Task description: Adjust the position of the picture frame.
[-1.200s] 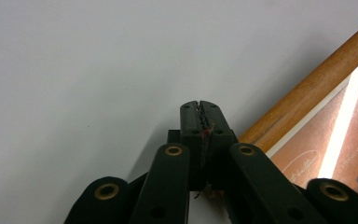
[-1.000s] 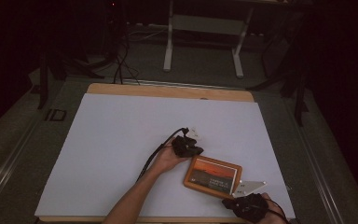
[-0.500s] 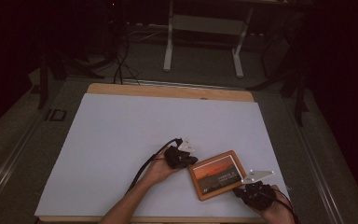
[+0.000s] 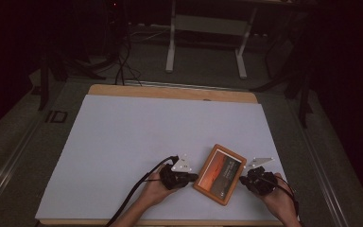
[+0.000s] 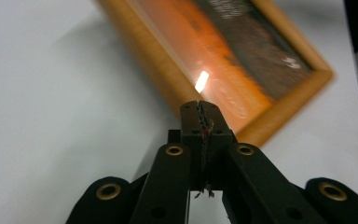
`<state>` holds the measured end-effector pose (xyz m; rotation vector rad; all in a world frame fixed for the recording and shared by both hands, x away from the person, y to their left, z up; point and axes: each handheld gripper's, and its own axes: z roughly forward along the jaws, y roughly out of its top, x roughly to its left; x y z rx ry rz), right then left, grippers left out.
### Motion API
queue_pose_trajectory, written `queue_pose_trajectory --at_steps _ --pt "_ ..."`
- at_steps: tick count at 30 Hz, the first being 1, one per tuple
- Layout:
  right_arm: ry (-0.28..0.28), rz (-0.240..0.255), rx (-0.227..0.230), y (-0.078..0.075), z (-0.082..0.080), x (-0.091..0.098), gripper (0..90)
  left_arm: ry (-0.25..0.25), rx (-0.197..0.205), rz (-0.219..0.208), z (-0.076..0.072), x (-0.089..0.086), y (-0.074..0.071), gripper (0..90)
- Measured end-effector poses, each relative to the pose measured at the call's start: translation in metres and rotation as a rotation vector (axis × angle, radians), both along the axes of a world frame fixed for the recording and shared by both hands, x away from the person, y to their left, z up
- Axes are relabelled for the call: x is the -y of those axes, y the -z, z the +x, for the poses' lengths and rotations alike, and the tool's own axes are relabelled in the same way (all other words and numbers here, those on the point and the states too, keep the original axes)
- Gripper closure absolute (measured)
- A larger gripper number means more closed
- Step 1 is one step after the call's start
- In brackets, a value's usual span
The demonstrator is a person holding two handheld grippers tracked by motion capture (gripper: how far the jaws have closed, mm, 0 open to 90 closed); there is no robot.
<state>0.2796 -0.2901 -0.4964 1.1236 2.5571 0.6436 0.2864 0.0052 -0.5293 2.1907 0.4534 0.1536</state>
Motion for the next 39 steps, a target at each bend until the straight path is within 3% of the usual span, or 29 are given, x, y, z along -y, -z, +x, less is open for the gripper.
queue_pose_trajectory --at_steps 6,12,14,15,17,20,21,22,23,27,29,34,35,39 --pt "0.005 -0.033 -0.003 0.005 0.016 -0.007 90.0 0.005 -0.026 -0.007 -0.001 -0.002 0.0 89.8" --pt "0.019 -0.009 -0.009 0.007 0.019 -0.005 90.0 0.005 -0.047 -0.011 0.004 -0.002 -0.003 88.4" --pt "0.03 0.009 0.0 0.005 0.018 -0.003 88.0 -0.022 -0.092 -0.059 0.011 -0.004 -0.006 77.9" --pt "0.035 0.012 0.003 0.004 0.017 -0.002 82.6 -0.037 -0.11 -0.074 0.014 -0.004 -0.009 73.8" --pt "0.038 0.021 0.009 0.0 0.015 0.001 73.8 -0.065 -0.12 -0.087 0.022 -0.005 -0.013 66.7" --pt "0.049 0.062 0.018 -0.008 0.01 0.007 59.3 -0.095 -0.17 -0.106 0.034 -0.005 -0.015 54.8" --pt "0.049 0.062 0.018 -0.008 0.01 0.007 59.3 -0.095 -0.17 -0.106 0.034 -0.005 -0.015 50.1" --pt "0.048 0.094 0.013 -0.01 0.009 0.009 51.4 -0.101 -0.207 -0.107 0.041 -0.003 -0.015 50.1" --pt "0.037 0.182 -0.017 -0.012 0.009 0.012 42.8 -0.101 -0.215 -0.102 0.043 -0.001 -0.014 44.8" --pt "0.079 0.299 -0.061 -0.007 0.013 0.012 28.3 -0.091 -0.268 -0.098 0.051 0.007 -0.008 37.6" --pt "0.098 0.33 -0.085 -0.002 0.016 0.009 27.3 -0.083 -0.297 -0.105 0.054 0.011 -0.003 36.8" --pt "0.112 0.358 -0.106 0.01 0.019 0.003 28.8 -0.049 -0.31 -0.11 0.056 0.016 0.002 36.7" --pt "0.11 0.377 -0.123 0.017 0.019 0.0 28.7 -0.035 -0.321 -0.109 0.057 0.018 0.003 36.7" --pt "0.118 0.413 -0.138 0.021 0.019 0.0 29.1 -0.009 -0.352 -0.087 0.06 0.025 0.008 36.3"
